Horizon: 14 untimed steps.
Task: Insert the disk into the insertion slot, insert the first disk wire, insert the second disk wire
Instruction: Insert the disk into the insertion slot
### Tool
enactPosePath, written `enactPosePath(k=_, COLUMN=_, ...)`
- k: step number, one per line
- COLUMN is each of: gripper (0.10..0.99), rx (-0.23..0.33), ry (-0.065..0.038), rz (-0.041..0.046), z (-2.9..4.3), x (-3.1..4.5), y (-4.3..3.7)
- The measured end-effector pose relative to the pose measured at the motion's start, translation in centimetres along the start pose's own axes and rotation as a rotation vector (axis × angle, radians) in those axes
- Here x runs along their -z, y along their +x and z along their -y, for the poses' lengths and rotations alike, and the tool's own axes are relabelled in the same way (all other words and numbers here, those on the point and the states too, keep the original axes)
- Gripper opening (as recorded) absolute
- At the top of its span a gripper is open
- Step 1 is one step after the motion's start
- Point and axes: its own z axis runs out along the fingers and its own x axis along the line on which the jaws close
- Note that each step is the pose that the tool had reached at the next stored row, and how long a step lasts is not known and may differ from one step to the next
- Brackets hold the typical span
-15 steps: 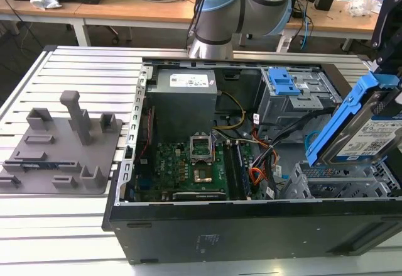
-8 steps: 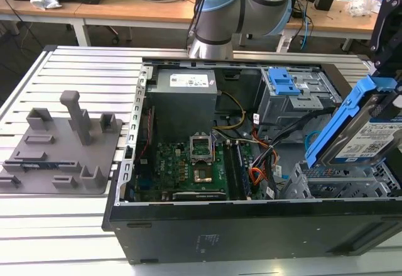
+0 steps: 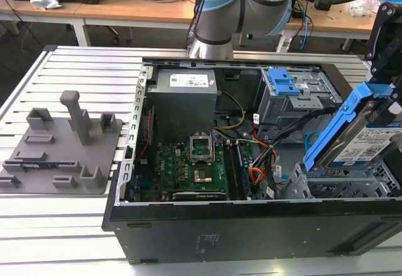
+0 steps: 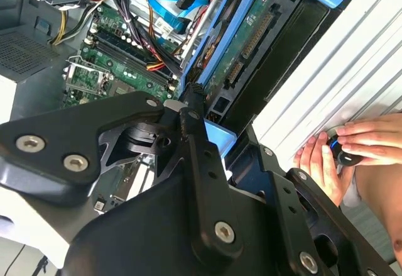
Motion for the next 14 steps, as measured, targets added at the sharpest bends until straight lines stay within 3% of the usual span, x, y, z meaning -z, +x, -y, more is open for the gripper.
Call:
enactPosePath(k=12, gripper=0.365, rx=0.0, ry=0.0, rz=-0.0001, z=0.07, x=-1.33, y=0.15)
enactPosePath(k=14, gripper=0.365, rx=0.0, ry=0.0, rz=0.0001, z=0.09, x=-1.98, y=0.18)
